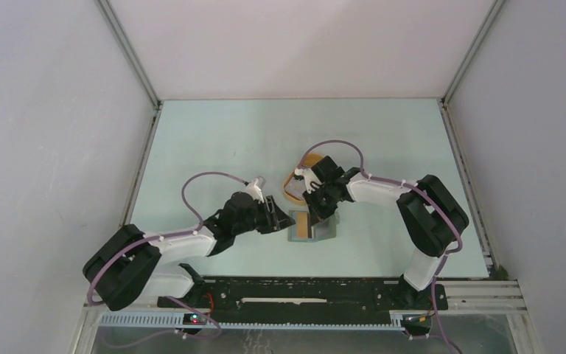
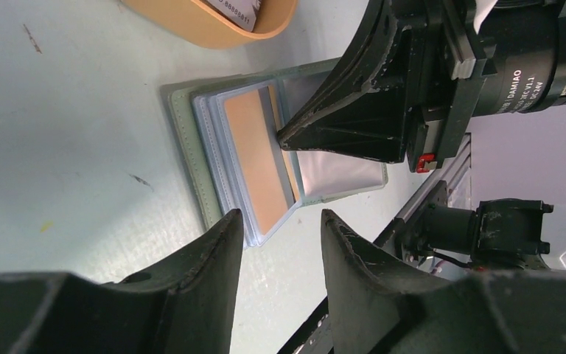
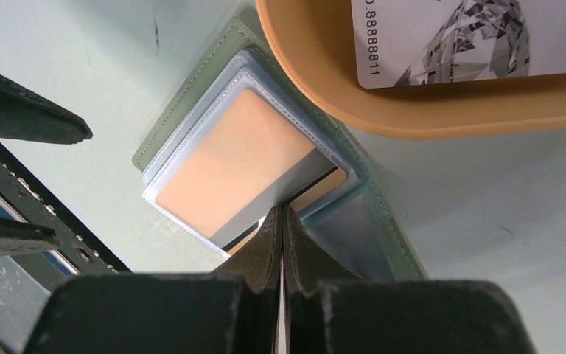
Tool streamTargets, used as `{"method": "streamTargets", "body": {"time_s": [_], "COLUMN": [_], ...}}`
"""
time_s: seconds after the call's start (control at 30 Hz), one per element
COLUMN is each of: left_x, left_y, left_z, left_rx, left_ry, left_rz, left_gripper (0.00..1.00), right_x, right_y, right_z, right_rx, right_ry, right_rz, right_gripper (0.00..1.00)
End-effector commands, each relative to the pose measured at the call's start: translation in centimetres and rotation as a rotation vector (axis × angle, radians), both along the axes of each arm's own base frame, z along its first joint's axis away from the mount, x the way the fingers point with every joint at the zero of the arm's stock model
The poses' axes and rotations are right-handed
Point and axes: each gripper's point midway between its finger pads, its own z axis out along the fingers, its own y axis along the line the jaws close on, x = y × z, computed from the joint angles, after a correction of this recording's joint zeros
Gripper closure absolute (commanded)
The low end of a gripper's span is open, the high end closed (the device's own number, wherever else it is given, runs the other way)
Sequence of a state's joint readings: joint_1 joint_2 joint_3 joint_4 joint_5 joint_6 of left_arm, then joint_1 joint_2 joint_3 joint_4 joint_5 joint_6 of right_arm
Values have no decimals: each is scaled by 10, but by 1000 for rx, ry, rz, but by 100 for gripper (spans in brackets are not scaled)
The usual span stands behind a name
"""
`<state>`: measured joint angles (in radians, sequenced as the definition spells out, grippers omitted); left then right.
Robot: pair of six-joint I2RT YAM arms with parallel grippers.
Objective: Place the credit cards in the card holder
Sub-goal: Insert the credit card into the card holder.
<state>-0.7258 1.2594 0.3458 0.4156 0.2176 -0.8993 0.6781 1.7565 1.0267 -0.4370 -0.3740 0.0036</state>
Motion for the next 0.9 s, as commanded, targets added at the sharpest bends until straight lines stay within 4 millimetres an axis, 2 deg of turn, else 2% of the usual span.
{"method": "streamTargets", "body": {"time_s": [0.0,0.37,0.67,0.87], "left_x": [-2,1,3,4], "left_y": [-5,-15,-25,-26], "left_z": [3,1,-4,-4], "left_rx": [-48,-63,-78,-83], "left_ry": [1,26,50,48], "left_rz": [-17,-44,-70,-73], "left_gripper": [52,55,57,58], "right_x": [5,3,4,11], "right_y": [-4,-5,-7,-14], "right_z": [-10,-17,-9,-8], "right_rx": [-62,-81,-45,-23], "right_ry": [-11,39,56,86], "right_rz": [9,10,13,-34], "right_gripper": [96,95,88,88]}}
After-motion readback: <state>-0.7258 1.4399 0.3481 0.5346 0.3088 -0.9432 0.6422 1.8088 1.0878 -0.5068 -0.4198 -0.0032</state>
